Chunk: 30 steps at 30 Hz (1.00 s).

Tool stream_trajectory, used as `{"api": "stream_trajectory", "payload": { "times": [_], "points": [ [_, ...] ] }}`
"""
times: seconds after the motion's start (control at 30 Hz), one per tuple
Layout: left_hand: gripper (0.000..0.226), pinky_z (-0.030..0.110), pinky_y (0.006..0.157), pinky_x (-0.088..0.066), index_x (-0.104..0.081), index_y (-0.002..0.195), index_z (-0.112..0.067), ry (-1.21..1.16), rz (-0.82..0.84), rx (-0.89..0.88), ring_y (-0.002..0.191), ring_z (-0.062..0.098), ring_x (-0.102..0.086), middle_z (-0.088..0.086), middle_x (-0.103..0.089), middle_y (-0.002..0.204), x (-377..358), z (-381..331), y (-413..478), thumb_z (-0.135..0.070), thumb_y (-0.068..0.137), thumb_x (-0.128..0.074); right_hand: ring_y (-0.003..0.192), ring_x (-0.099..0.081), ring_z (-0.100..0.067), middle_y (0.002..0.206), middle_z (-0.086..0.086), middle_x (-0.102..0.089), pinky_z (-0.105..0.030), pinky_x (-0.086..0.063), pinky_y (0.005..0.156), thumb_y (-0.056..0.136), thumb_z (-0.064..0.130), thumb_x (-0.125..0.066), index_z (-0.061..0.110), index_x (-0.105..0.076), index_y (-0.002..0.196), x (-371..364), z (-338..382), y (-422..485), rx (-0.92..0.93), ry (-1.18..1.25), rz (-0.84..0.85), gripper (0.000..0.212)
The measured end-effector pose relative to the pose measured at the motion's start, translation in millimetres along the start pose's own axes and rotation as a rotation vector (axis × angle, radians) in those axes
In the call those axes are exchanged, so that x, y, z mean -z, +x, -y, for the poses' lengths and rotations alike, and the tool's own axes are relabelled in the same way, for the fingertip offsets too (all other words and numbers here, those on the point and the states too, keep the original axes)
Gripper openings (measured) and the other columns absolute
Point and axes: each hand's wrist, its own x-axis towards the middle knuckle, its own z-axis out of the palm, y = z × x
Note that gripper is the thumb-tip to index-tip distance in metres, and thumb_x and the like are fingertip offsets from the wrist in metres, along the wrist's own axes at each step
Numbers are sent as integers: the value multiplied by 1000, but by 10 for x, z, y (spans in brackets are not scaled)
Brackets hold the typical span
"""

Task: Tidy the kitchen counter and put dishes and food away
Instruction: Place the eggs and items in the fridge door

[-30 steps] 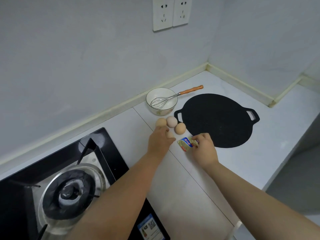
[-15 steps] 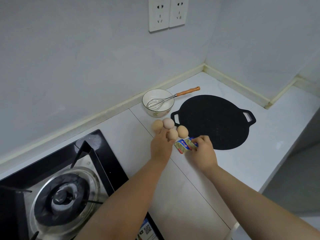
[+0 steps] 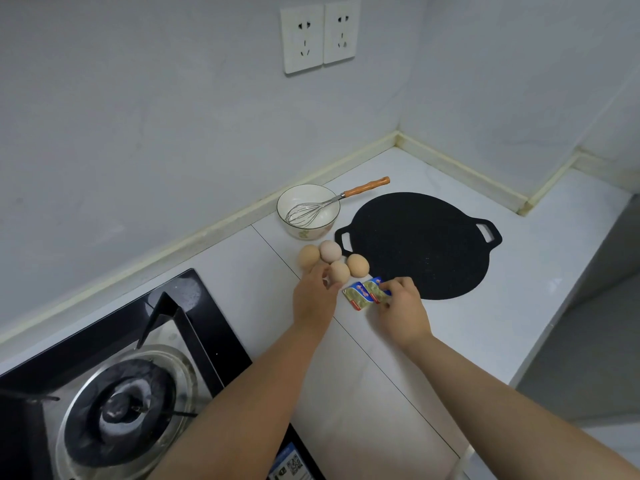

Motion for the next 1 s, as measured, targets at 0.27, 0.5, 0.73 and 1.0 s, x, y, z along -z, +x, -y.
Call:
{"api": "stream_trajectory", "payload": {
  "times": [0.27, 0.5, 0.73, 1.0],
  "points": [
    [27, 20, 78, -37, -59, 116, -12, 132, -69, -157, 103, 17, -54, 4, -60, 112, 84, -15, -19, -22, 90, -61, 106, -51, -17, 121, -3, -47, -26, -46, 82, 86, 7, -59, 11, -59, 116, 29, 89, -37, -13, 45, 4, 30],
    [29, 30, 82, -52, -60, 114, -8, 180, -89, -547, 103, 23, -59, 9, -60, 113, 133, -257, -86, -23, 89, -56, 127, -42, -21, 139, -9, -43, -29, -37, 102, 89, 7, -53, 6, -49, 131, 285, 95, -155, 32, 56, -102, 42],
    [65, 48, 111, -26, -33, 146, -15, 406, 9, -662, 144, 32, -20, 14, -24, 155, 171, -756, -417, -43, 87, -35, 144, -18, -24, 154, -12, -24, -47, -19, 116, 98, 28, -42, 13, -35, 144, 784, 50, -525, 91, -112, -231, 49],
    [67, 46, 118, -2, -11, 152, -25, 452, 37, -702, 147, 21, 7, 3, 3, 160, 312, -1497, -993, -41, 95, -42, 144, -16, -26, 157, -11, -17, -49, -15, 116, 99, 32, -37, 13, -28, 147, 1502, -19, -1226, 28, -223, -373, 53]
  ]
}}
